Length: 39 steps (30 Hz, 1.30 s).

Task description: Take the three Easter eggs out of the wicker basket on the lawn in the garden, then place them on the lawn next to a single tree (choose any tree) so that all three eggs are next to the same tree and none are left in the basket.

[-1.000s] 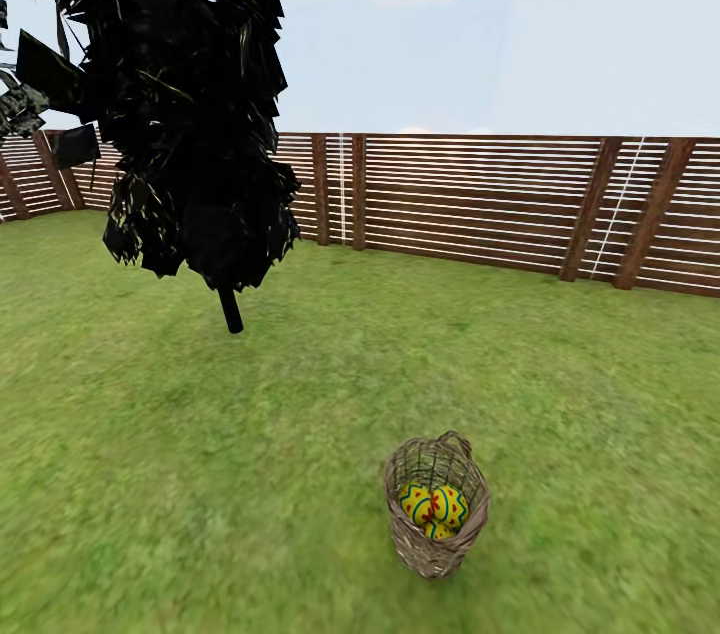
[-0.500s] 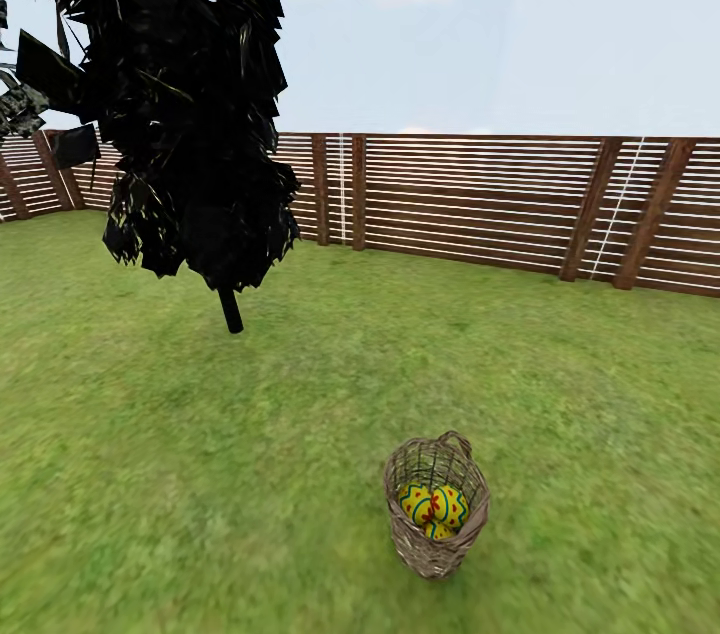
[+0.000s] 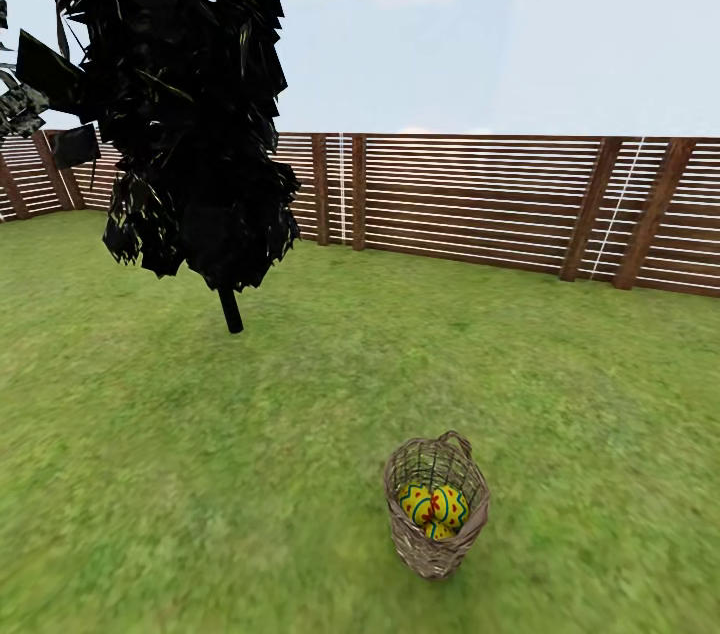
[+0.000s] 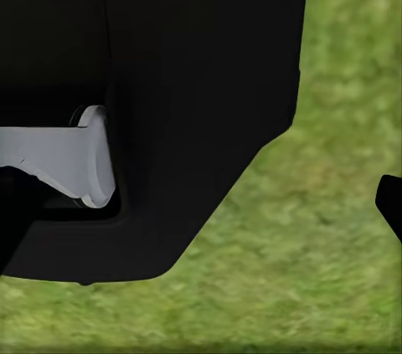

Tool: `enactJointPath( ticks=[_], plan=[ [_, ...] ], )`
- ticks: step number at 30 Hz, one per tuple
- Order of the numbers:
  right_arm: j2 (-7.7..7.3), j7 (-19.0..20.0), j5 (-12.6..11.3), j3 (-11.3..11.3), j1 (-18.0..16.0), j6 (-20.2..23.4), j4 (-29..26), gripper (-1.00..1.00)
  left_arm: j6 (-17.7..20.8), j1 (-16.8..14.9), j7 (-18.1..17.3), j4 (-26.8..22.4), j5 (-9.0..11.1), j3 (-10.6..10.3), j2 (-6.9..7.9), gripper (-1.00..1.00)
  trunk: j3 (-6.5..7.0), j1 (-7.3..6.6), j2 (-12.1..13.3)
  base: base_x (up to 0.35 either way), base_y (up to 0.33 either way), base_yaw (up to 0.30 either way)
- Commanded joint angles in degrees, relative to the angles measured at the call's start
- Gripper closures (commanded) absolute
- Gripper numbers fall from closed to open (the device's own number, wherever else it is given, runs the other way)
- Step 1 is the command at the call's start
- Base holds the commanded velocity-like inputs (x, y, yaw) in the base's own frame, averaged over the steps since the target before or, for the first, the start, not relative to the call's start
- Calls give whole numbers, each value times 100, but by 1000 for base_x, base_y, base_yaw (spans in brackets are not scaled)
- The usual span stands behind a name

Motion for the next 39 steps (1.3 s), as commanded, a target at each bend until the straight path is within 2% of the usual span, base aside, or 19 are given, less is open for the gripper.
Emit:
enactJointPath(
  ticks=[1, 16, 23, 30, 39],
  plan=[
    [1, -6, -3, -3, -4, -18, 6, -100, -17, -3, -12, 3, 21, -7, -3, -100, -11, 3, -11, 0, 0, 0],
    [5, -7, -4, -6, -4, -244, 47, -100, -22, -3, 6, -2, 3, -20, -28, -100, -11, 3, -11, 0, 0, -1],
    [4, -8, -4, -3, -4, -269, 50, -100, -32, -3, -11, -5, -95, -21, 11, -100, -11, 3, -11, 47, 23, -170],
    [10, -5, -4, -3, -4, -272, 50, -100, -34, -3, -19, -5, -115, -20, 23, -100, -11, 3, -11, 200, 155, -243],
    [-3, -8, -2, -7, -4, -265, 50, -100, -39, -3, 0, -5, -118, -20, 24, -100, -11, 3, -11, 146, 248, -51]
  ],
)
